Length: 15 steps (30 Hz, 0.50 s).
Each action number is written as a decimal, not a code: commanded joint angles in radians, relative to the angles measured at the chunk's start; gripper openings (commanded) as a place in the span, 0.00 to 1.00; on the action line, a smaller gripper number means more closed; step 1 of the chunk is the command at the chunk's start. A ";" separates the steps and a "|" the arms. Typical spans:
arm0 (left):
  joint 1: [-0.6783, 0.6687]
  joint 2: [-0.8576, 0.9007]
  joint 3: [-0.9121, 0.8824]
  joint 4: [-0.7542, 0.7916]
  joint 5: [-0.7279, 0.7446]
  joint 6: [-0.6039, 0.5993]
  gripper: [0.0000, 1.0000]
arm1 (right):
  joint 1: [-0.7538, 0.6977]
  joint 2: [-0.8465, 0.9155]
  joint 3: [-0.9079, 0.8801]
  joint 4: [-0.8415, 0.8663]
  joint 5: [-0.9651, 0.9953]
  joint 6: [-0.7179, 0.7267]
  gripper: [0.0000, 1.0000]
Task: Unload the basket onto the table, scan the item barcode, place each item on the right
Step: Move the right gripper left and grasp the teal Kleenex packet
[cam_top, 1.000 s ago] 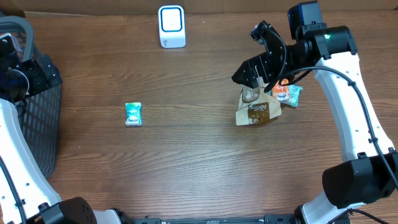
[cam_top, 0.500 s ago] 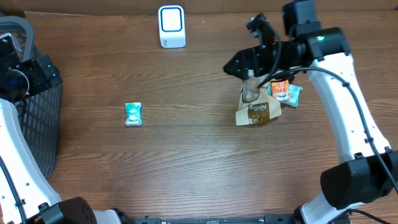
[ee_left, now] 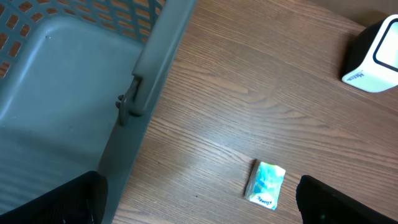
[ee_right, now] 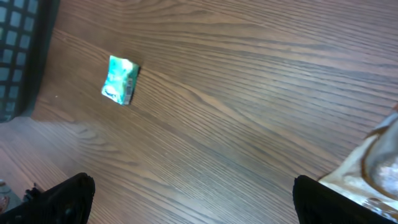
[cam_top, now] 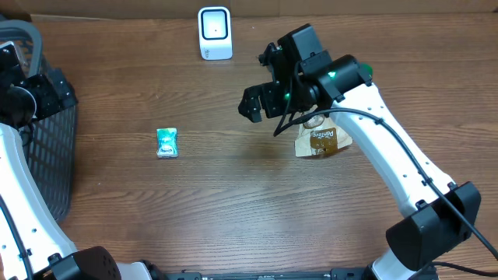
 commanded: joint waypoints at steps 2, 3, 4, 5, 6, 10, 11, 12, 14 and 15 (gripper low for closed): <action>0.000 -0.005 0.019 0.001 0.011 -0.009 1.00 | 0.013 -0.001 -0.005 0.030 -0.067 0.019 1.00; 0.000 -0.005 0.019 0.001 0.011 -0.009 1.00 | 0.013 -0.001 -0.005 0.051 -0.105 0.019 1.00; 0.000 -0.005 0.019 0.001 0.011 -0.009 0.99 | 0.013 -0.001 -0.005 0.065 -0.119 0.022 1.00; 0.000 -0.005 0.019 0.001 0.011 -0.009 0.99 | 0.013 -0.001 -0.005 0.074 -0.120 0.037 1.00; 0.000 -0.005 0.019 0.001 0.011 -0.009 1.00 | 0.014 -0.001 -0.005 0.085 -0.117 0.063 1.00; 0.000 -0.005 0.019 0.001 0.011 -0.009 1.00 | 0.015 -0.001 -0.006 0.129 -0.093 0.170 0.95; 0.000 -0.005 0.019 0.001 0.011 -0.009 1.00 | 0.018 -0.001 -0.006 0.137 -0.077 0.195 0.95; 0.000 -0.005 0.019 0.001 0.011 -0.009 1.00 | 0.021 -0.001 -0.006 0.146 -0.061 0.214 0.95; 0.000 -0.005 0.019 0.001 0.011 -0.009 1.00 | 0.035 0.003 -0.006 0.168 -0.031 0.256 0.92; 0.000 -0.005 0.019 0.001 0.011 -0.009 1.00 | 0.042 0.005 -0.006 0.180 -0.027 0.269 0.90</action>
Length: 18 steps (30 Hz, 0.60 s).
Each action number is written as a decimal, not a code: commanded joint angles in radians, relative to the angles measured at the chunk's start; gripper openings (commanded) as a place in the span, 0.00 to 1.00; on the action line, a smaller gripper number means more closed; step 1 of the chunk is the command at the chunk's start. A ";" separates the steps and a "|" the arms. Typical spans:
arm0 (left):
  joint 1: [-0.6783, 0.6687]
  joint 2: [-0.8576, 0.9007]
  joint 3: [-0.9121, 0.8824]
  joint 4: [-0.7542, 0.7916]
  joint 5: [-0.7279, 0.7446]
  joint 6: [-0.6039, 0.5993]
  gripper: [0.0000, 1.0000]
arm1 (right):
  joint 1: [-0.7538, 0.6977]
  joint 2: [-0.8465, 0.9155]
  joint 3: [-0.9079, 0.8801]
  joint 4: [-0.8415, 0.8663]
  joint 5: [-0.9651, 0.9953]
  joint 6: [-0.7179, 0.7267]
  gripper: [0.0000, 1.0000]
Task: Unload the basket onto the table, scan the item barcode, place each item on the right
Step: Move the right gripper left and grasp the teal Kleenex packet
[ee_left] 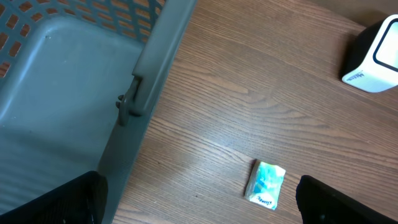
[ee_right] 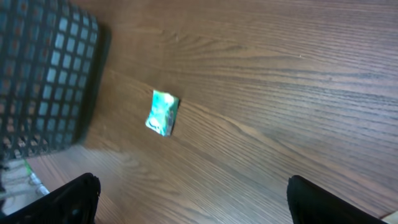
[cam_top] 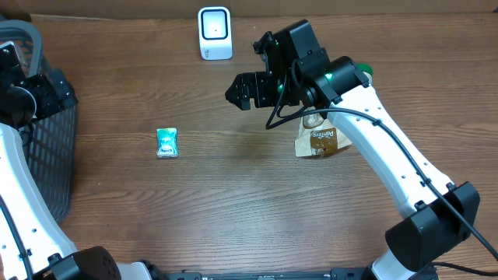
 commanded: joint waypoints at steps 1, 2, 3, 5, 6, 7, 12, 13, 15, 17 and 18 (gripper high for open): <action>0.000 -0.005 0.019 0.001 0.011 -0.009 1.00 | 0.035 0.013 -0.005 0.043 0.043 0.116 0.90; 0.000 -0.005 0.019 0.001 0.011 -0.009 1.00 | 0.047 0.020 -0.005 0.062 0.043 0.133 0.89; 0.000 -0.005 0.019 0.001 0.011 -0.009 0.99 | 0.061 0.031 -0.005 0.085 0.043 0.140 0.89; 0.000 -0.005 0.019 0.001 0.011 -0.009 0.99 | 0.113 0.072 -0.005 0.153 0.071 0.180 0.88; 0.000 -0.005 0.019 0.001 0.011 -0.009 1.00 | 0.129 0.088 -0.005 0.174 0.088 0.202 0.87; 0.000 -0.005 0.019 0.001 0.011 -0.009 1.00 | 0.150 0.109 -0.005 0.202 0.104 0.225 0.86; 0.000 -0.005 0.019 0.001 0.011 -0.009 1.00 | 0.239 0.225 -0.005 0.359 0.143 0.301 0.77; 0.000 -0.005 0.019 0.001 0.011 -0.009 1.00 | 0.253 0.251 -0.005 0.388 0.155 0.307 0.75; 0.000 -0.005 0.019 0.001 0.011 -0.009 1.00 | 0.275 0.303 -0.005 0.446 0.157 0.306 0.72; 0.000 -0.005 0.019 0.001 0.011 -0.009 1.00 | 0.289 0.355 -0.002 0.487 0.156 0.306 0.68; 0.000 -0.005 0.019 0.001 0.011 -0.009 1.00 | 0.293 0.378 0.001 0.500 0.156 0.306 0.67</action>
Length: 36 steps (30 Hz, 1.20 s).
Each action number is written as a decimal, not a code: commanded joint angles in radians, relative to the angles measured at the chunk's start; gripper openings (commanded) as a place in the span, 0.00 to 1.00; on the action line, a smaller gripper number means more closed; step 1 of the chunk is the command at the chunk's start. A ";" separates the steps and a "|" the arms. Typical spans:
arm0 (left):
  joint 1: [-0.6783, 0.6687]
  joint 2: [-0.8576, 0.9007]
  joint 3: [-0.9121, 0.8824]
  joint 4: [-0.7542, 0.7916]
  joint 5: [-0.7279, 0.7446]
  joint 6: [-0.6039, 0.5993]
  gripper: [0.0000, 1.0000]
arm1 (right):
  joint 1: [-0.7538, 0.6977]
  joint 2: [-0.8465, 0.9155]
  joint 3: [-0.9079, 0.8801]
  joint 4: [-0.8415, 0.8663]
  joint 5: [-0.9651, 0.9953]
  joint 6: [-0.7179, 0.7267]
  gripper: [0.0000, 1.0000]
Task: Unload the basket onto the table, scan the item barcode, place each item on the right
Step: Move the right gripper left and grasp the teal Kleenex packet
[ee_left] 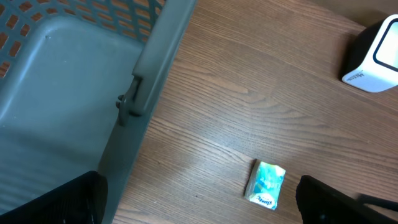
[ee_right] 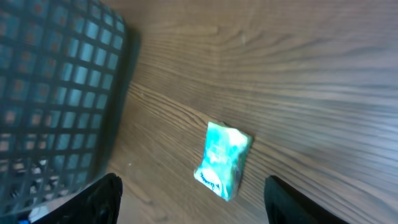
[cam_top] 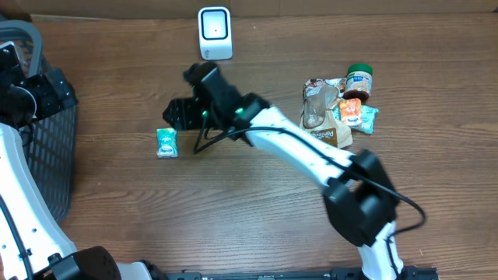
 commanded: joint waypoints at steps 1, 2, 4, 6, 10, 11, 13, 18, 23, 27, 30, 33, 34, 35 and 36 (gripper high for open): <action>0.000 -0.005 0.019 0.001 0.011 -0.009 1.00 | 0.013 0.094 0.008 0.037 0.030 0.028 0.67; 0.000 -0.005 0.019 0.001 0.011 -0.009 0.99 | 0.016 0.114 0.017 0.035 0.029 0.027 0.67; 0.000 -0.005 0.019 0.001 0.011 -0.009 1.00 | 0.024 0.158 0.030 0.040 0.022 0.015 0.67; 0.000 -0.005 0.019 0.001 0.011 -0.009 0.99 | 0.032 0.185 0.032 0.052 0.022 0.010 0.67; 0.000 -0.005 0.019 0.001 0.011 -0.009 1.00 | 0.043 0.216 0.032 0.084 0.022 0.010 0.66; 0.000 -0.005 0.019 0.001 0.011 -0.009 0.99 | 0.046 0.217 0.032 0.094 0.022 0.010 0.66; 0.000 -0.005 0.019 0.001 0.011 -0.009 0.99 | 0.052 0.222 0.032 0.120 0.022 0.010 0.63; 0.000 -0.005 0.019 0.001 0.011 -0.009 0.99 | 0.064 0.240 0.032 0.180 0.024 0.043 0.53; 0.000 -0.005 0.019 0.001 0.011 -0.009 1.00 | 0.072 0.273 0.032 0.182 0.023 0.069 0.49; 0.000 -0.005 0.019 0.001 0.011 -0.009 0.99 | 0.077 0.277 0.031 0.179 0.023 0.070 0.44; 0.000 -0.005 0.019 0.001 0.011 -0.009 1.00 | 0.078 0.277 0.031 0.172 0.024 0.070 0.39; 0.000 -0.005 0.019 0.001 0.011 -0.009 1.00 | 0.078 0.277 0.031 0.146 0.038 0.069 0.34; 0.000 -0.005 0.019 0.001 0.011 -0.009 1.00 | 0.078 0.277 0.031 0.138 0.038 0.069 0.32; 0.000 -0.005 0.019 0.001 0.011 -0.009 1.00 | 0.078 0.277 0.031 0.132 0.038 0.069 0.28; 0.000 -0.005 0.019 0.001 0.011 -0.009 1.00 | 0.078 0.277 0.031 0.127 0.038 0.069 0.25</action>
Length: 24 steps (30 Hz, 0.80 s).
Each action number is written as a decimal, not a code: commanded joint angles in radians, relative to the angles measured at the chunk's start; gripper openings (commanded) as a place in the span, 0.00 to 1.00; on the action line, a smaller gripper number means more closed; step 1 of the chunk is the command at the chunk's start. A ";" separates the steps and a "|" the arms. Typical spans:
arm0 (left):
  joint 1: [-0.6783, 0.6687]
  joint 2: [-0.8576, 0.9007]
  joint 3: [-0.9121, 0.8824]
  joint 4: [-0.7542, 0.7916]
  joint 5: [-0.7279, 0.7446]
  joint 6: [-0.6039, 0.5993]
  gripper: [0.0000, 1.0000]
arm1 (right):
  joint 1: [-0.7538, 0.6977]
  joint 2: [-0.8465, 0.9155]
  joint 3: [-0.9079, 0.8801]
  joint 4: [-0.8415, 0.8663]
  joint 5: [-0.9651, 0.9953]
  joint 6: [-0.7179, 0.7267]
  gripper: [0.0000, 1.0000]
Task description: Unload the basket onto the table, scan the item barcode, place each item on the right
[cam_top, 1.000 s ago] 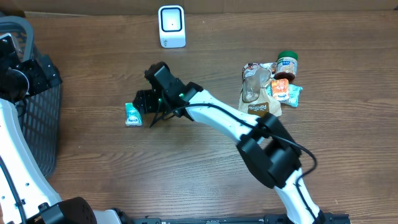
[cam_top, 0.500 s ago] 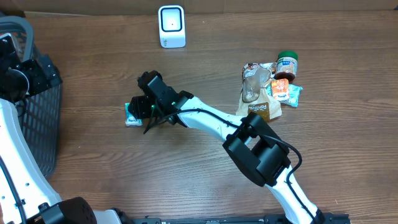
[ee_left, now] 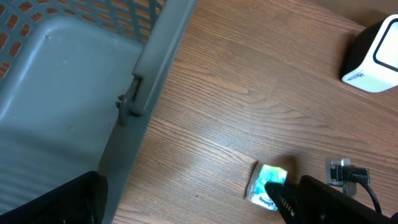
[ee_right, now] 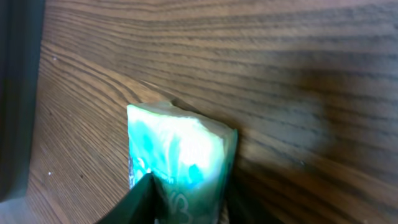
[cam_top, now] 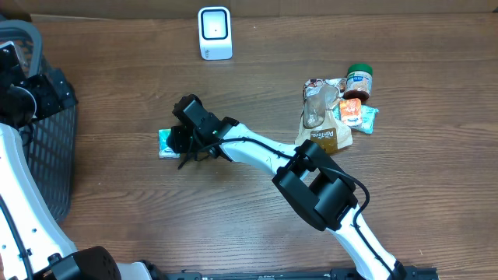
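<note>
A small green-and-white tissue pack (cam_top: 164, 143) lies flat on the wooden table, left of the middle. It also shows in the left wrist view (ee_left: 266, 183) and fills the right wrist view (ee_right: 180, 158). My right gripper (cam_top: 182, 139) is down on it, its jaws drawn in against the pack's two long sides; one finger (ee_right: 142, 200) touches the left edge. The white barcode scanner (cam_top: 215, 33) stands at the far edge. My left gripper (ee_left: 199, 208) hangs open over the basket rim, holding nothing.
A grey plastic basket (cam_top: 35, 167) stands at the left edge, under my left arm. A heap of groceries (cam_top: 336, 109), among them a jar and a brown pouch, lies at the right. My right arm stretches across the table's middle.
My right gripper was just above and right of the tissue pack with its jaws wide apart. Now it is down on the pack with the jaws closed in on it. The left arm has not moved.
My right gripper first hung open over the grocery heap at the right. It then stood a little further left, then close by the tissue pack, still open. Now it grips the pack where it lies. The left arm stayed over the basket throughout.
</note>
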 commanded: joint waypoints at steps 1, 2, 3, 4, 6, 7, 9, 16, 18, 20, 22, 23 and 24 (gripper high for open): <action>0.000 -0.006 0.019 0.001 0.011 -0.009 1.00 | 0.008 0.008 0.022 -0.024 0.019 -0.010 0.23; 0.000 -0.006 0.019 0.001 0.011 -0.009 1.00 | 0.008 0.007 0.023 -0.034 0.019 -0.032 0.19; 0.000 -0.006 0.019 0.001 0.011 -0.009 1.00 | 0.008 0.003 0.025 -0.045 0.019 -0.051 0.16; 0.000 -0.006 0.019 0.001 0.011 -0.009 1.00 | 0.003 0.000 0.031 -0.068 0.019 -0.077 0.14; 0.000 -0.006 0.019 0.001 0.011 -0.009 1.00 | -0.010 -0.013 0.051 -0.137 0.019 -0.116 0.10; 0.000 -0.006 0.019 0.001 0.011 -0.009 1.00 | -0.018 -0.023 0.065 -0.181 0.019 -0.143 0.06; 0.000 -0.006 0.019 0.001 0.011 -0.009 1.00 | -0.035 -0.044 0.099 -0.278 0.019 -0.201 0.04; 0.000 -0.006 0.019 0.001 0.011 -0.009 1.00 | -0.083 -0.102 0.213 -0.607 0.119 -0.456 0.04; 0.000 -0.006 0.019 0.001 0.011 -0.009 0.99 | -0.097 -0.110 0.219 -0.681 0.191 -0.515 0.04; 0.000 -0.006 0.019 0.001 0.011 -0.009 1.00 | -0.112 -0.111 0.219 -0.738 0.238 -0.566 0.04; 0.000 -0.006 0.019 0.001 0.011 -0.009 1.00 | -0.127 -0.111 0.219 -0.782 0.263 -0.602 0.13; 0.000 -0.006 0.019 0.001 0.011 -0.009 0.99 | -0.134 -0.111 0.219 -0.795 0.265 -0.611 0.21; 0.000 -0.006 0.019 0.001 0.011 -0.009 1.00 | -0.141 -0.113 0.219 -0.801 0.264 -0.614 0.30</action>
